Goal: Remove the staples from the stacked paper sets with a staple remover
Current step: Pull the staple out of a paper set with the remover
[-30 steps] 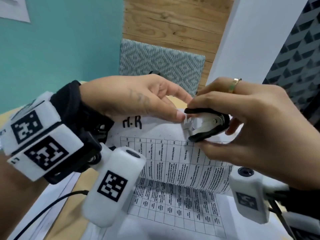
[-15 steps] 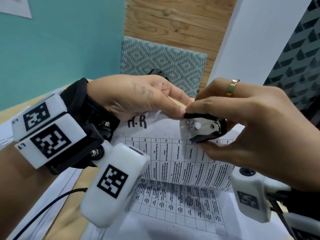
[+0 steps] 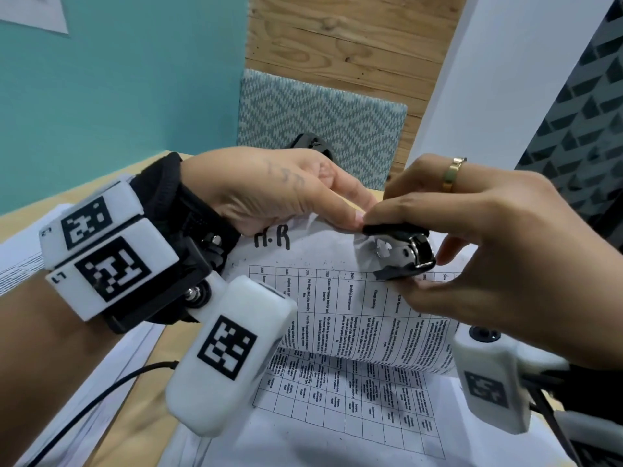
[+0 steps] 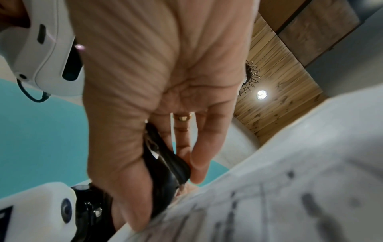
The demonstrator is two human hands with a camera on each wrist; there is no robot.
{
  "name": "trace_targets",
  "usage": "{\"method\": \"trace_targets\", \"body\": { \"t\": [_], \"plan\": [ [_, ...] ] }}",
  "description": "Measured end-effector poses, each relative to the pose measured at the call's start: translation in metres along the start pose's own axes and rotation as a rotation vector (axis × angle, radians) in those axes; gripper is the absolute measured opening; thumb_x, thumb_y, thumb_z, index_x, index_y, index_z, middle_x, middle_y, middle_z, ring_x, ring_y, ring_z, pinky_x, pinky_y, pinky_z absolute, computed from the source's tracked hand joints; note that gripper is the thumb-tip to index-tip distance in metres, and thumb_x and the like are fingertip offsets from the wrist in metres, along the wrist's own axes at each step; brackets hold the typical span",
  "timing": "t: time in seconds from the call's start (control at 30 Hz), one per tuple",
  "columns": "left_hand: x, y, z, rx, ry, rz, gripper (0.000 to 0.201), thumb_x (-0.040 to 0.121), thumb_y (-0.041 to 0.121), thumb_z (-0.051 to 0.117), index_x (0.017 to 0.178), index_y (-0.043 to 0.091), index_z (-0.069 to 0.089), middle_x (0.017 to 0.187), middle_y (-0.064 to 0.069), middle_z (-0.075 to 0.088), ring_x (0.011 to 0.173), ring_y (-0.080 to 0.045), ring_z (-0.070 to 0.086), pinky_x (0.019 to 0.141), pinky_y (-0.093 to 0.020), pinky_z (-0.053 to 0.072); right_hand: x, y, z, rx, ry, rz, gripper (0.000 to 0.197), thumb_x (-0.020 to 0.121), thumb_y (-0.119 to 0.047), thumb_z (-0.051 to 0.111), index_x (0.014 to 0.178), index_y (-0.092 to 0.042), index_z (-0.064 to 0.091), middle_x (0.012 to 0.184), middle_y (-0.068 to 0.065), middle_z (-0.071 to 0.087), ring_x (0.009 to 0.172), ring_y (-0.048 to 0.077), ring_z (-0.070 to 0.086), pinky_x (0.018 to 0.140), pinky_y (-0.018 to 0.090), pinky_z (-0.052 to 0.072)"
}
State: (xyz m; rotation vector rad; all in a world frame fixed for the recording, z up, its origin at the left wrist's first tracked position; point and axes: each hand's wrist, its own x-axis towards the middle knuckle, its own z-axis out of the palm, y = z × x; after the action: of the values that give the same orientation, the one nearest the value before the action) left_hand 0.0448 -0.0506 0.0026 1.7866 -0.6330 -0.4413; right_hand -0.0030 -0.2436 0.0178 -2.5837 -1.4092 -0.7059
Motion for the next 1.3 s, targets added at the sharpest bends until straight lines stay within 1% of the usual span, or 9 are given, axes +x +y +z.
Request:
{"method": "trace_targets", "body": {
  "t": [0.07,0.23,0.63,0.77,0.83,0.9,1.0,1.07,1.3],
  "plan": [
    [-0.001,0.001,0.000,-0.016,0.004,0.002,0.048,0.072,0.008,0.058,0.118,-0.003,0.058,0.103,-0.003,0.072,0.096,-0.014,0.067,0.092,-0.026,0.050,-0.001,0.004,0.002,0.039,0.054,-0.024,0.038,0.057,-0.020,0.074,0.095,-0.019,0.072,0.091,-0.002,0.061,0.068,0.016,0.055,0.054,0.028,0.048],
    [-0.003,0.001,0.001,0.022,0.038,0.005,0.048,0.071,0.011,0.060,0.117,-0.003,0.060,0.114,-0.019,0.066,0.102,-0.023,0.064,0.100,-0.034,0.046,-0.002,0.011,0.008,0.069,0.029,-0.064,0.033,0.061,-0.017,0.075,0.094,-0.016,0.073,0.090,-0.002,0.061,0.074,0.009,0.051,0.067,0.012,0.043],
    [-0.005,0.004,0.002,-0.014,0.026,-0.018,0.050,0.073,0.009,0.060,0.121,-0.002,0.057,0.116,-0.016,0.066,0.111,-0.025,0.061,0.100,-0.029,0.045,-0.004,0.009,0.005,0.104,0.053,-0.068,0.020,0.071,-0.022,0.075,0.091,-0.016,0.074,0.081,-0.002,0.064,0.064,0.013,0.054,0.055,0.022,0.043],
    [-0.007,0.004,0.002,-0.064,0.012,-0.046,0.049,0.074,0.006,0.060,0.122,-0.001,0.057,0.118,-0.023,0.062,0.115,-0.035,0.057,0.101,-0.040,0.044,-0.004,0.008,0.005,0.088,0.064,-0.057,0.019,0.071,-0.022,0.073,0.089,-0.016,0.074,0.079,-0.001,0.064,0.063,0.011,0.049,0.055,0.022,0.042],
    [-0.007,0.005,0.001,-0.057,0.009,-0.057,0.046,0.073,0.002,0.062,0.119,0.002,0.060,0.112,-0.021,0.066,0.108,-0.033,0.062,0.097,-0.040,0.048,-0.004,0.009,0.006,0.083,0.072,-0.054,0.017,0.071,-0.021,0.072,0.087,-0.015,0.075,0.079,-0.001,0.064,0.062,0.012,0.050,0.054,0.026,0.042],
    [-0.008,0.006,0.001,0.024,0.027,-0.039,0.040,0.069,-0.001,0.069,0.107,0.008,0.065,0.097,-0.015,0.072,0.091,-0.022,0.068,0.086,-0.027,0.054,-0.004,0.009,0.006,0.071,0.066,-0.049,0.018,0.070,-0.021,0.073,0.086,-0.016,0.075,0.079,-0.002,0.064,0.064,0.010,0.050,0.055,0.023,0.043],
    [-0.009,0.008,0.004,0.055,0.050,-0.009,0.027,0.066,-0.004,0.075,0.085,0.015,0.069,0.079,-0.009,0.073,0.071,-0.012,0.068,0.068,-0.015,0.051,-0.003,0.010,0.007,0.086,0.072,-0.048,0.023,0.069,-0.023,0.074,0.091,-0.015,0.073,0.085,-0.003,0.064,0.067,0.007,0.051,0.058,0.022,0.044],
    [-0.010,0.008,0.006,0.032,0.080,0.000,0.021,0.068,-0.003,0.071,0.081,0.014,0.069,0.073,-0.007,0.073,0.063,-0.009,0.067,0.061,-0.012,0.049,-0.003,0.011,0.007,0.094,0.084,-0.060,0.024,0.072,-0.025,0.071,0.094,-0.015,0.072,0.089,-0.002,0.063,0.069,0.009,0.053,0.059,0.025,0.044],
    [-0.012,0.011,0.009,-0.012,0.071,0.007,0.021,0.070,-0.003,0.067,0.085,0.012,0.067,0.069,-0.004,0.072,0.063,-0.008,0.067,0.060,-0.012,0.049,-0.003,0.011,0.008,0.083,0.077,-0.068,0.027,0.069,-0.021,0.075,0.095,-0.017,0.073,0.089,-0.005,0.062,0.071,0.009,0.055,0.060,0.027,0.047]
  ]
}}
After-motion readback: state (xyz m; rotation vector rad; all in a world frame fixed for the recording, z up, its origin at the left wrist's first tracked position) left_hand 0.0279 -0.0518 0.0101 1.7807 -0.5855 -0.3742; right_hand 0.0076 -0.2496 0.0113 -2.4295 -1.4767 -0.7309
